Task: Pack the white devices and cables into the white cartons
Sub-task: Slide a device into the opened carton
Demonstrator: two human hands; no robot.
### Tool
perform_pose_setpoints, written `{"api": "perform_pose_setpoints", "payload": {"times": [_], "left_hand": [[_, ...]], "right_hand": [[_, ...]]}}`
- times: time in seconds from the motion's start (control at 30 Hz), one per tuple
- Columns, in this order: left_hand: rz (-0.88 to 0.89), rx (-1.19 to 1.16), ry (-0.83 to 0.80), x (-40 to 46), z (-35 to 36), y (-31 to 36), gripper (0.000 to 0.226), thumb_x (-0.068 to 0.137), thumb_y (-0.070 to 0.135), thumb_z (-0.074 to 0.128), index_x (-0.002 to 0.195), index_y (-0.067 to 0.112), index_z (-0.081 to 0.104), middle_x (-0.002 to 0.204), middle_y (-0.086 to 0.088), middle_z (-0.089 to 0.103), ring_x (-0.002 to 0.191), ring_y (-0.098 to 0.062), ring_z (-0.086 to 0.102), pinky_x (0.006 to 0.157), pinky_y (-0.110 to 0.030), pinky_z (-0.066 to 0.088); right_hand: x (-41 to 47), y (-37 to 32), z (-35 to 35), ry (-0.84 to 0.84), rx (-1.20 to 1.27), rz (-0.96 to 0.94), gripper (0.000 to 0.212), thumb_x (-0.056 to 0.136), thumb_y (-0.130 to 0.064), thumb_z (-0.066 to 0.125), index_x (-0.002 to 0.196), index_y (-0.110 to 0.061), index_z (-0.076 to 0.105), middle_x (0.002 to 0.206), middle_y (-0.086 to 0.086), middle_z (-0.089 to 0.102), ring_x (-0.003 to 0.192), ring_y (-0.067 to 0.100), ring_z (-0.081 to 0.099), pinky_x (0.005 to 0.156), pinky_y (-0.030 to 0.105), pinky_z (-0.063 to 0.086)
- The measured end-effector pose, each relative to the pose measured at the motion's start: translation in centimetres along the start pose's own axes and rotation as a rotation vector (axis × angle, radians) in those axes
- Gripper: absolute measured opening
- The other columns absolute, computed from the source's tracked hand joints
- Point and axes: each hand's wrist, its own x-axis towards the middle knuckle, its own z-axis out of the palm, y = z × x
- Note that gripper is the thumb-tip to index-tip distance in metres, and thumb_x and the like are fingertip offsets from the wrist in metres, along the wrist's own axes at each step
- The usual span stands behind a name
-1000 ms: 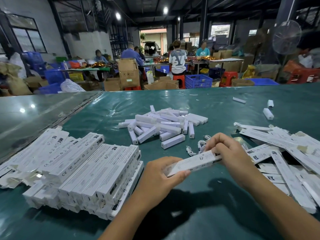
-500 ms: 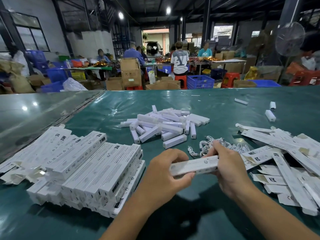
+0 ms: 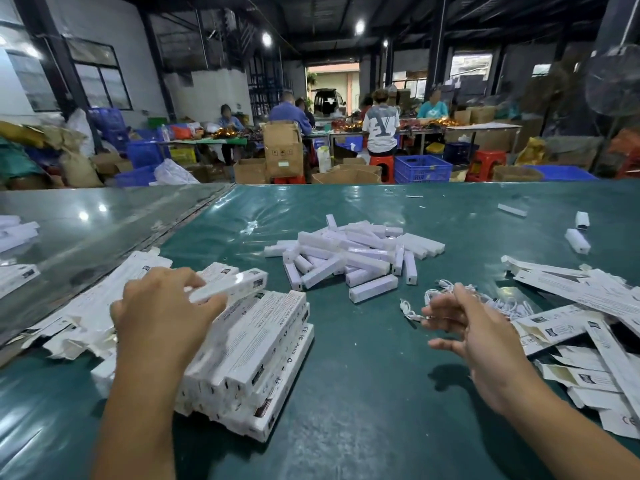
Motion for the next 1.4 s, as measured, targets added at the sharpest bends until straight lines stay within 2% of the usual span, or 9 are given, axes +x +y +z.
{"api": "perform_pose_setpoints", "payload": {"times": [0.2, 0.37, 0.5, 0.6, 0.83, 1.07, 1.27, 1.33, 1.4], "left_hand": [[-0.115, 0.168, -0.125, 0.4, 0.5, -1.1, 0.081, 0.08, 0.07, 0.066, 0.141, 0.023, 0.044, 0.141, -0.005, 0.054, 0.127, -0.035, 0.046, 0.099, -0.05, 0.035], [-0.123, 0.163, -0.172, 0.4, 1.3, -1.0, 0.071, 0.091, 0.062, 0.058, 0.143, 0.017, 0.04, 0.141, -0.009, 0.056, 0.127, -0.039, 0.047, 0.101, -0.052, 0.035], [0.141, -0.041, 0.144, -1.4, 2.3, 2.8, 0.061, 0.091, 0.045, 0.068, 0.138, 0.013, 0.048, 0.143, -0.013, 0.051, 0.131, -0.036, 0.044, 0.111, -0.059, 0.024], [0.435, -0.261, 0.168, -4.3, 4.3, 6.9, 0.04, 0.089, 0.029, 0.073, 0.123, 0.012, 0.061, 0.129, -0.009, 0.06, 0.121, -0.033, 0.054, 0.104, -0.052, 0.032], [0.903, -0.327, -0.119, -10.5, 10.2, 10.7, 0.032, 0.079, 0.024, 0.081, 0.108, 0.018, 0.069, 0.117, 0.002, 0.064, 0.112, -0.018, 0.061, 0.097, -0.031, 0.034], [0.909, -0.405, -0.24, -10.6, 11.6, 10.3, 0.02, 0.091, 0.028, 0.069, 0.11, 0.02, 0.067, 0.117, 0.01, 0.061, 0.113, -0.01, 0.053, 0.095, -0.023, 0.036], [0.848, -0.437, -0.221, -10.0, 11.3, 10.2, 0.019, 0.095, 0.029, 0.066, 0.111, 0.02, 0.066, 0.115, 0.011, 0.06, 0.112, -0.009, 0.052, 0.094, -0.023, 0.036], [0.84, -0.448, -0.238, -10.0, 11.3, 10.1, 0.018, 0.096, 0.029, 0.064, 0.112, 0.02, 0.066, 0.115, 0.012, 0.059, 0.113, -0.008, 0.051, 0.095, -0.022, 0.034], [0.838, -0.452, -0.256, -10.0, 11.3, 10.0, 0.017, 0.096, 0.029, 0.064, 0.111, 0.02, 0.066, 0.115, 0.012, 0.059, 0.112, -0.008, 0.051, 0.097, -0.023, 0.035]], "right_hand": [[0.3, -0.4, -0.6, 0.006, -0.184, -0.034, 0.033, 0.104, -0.033, 0.051, 0.086, -0.012, 0.069, 0.083, 0.007, 0.077, 0.071, 0.014, 0.072, 0.061, 0.032, 0.054], [0.2, -0.2, -1.8, -0.132, -1.23, -0.306, 0.02, 0.098, -0.039, 0.06, 0.083, -0.025, 0.061, 0.077, -0.009, 0.067, 0.075, 0.009, 0.062, 0.073, 0.037, 0.052], [1.4, -0.8, -3.4, -0.054, -1.411, -0.279, 0.005, 0.098, -0.026, 0.056, 0.101, -0.023, 0.06, 0.103, -0.001, 0.067, 0.094, 0.023, 0.062, 0.083, 0.04, 0.053], [2.9, -1.7, -6.3, 0.069, -1.711, -0.171, 0.028, 0.095, -0.02, 0.053, 0.123, -0.019, 0.05, 0.124, 0.006, 0.058, 0.114, 0.029, 0.056, 0.086, 0.038, 0.048], [4.1, -0.8, -10.1, 0.136, -1.724, 0.106, 0.03, 0.093, -0.015, 0.045, 0.122, -0.018, 0.047, 0.104, 0.005, 0.059, 0.098, 0.032, 0.06, 0.079, 0.036, 0.048], [3.9, -1.7, -9.4, 0.214, -1.836, 0.035, 0.02, 0.085, 0.0, 0.047, 0.087, -0.02, 0.048, 0.073, -0.004, 0.042, 0.074, 0.023, 0.05, 0.058, 0.028, 0.036], [3.5, -2.7, -7.1, 0.385, -1.575, -0.344, 0.013, 0.093, -0.005, 0.048, 0.087, -0.016, 0.047, 0.086, 0.002, 0.052, 0.075, 0.03, 0.053, 0.057, 0.033, 0.036], [3.2, -2.7, -6.7, 0.301, -1.592, -0.24, 0.005, 0.096, -0.021, 0.052, 0.099, -0.019, 0.049, 0.105, 0.003, 0.056, 0.097, 0.03, 0.056, 0.067, 0.037, 0.045], [3.1, -1.9, -7.3, 0.115, -1.693, 0.043, 0.037, 0.097, -0.034, 0.055, 0.129, -0.019, 0.045, 0.139, 0.006, 0.047, 0.126, 0.031, 0.048, 0.087, 0.042, 0.049]]}}
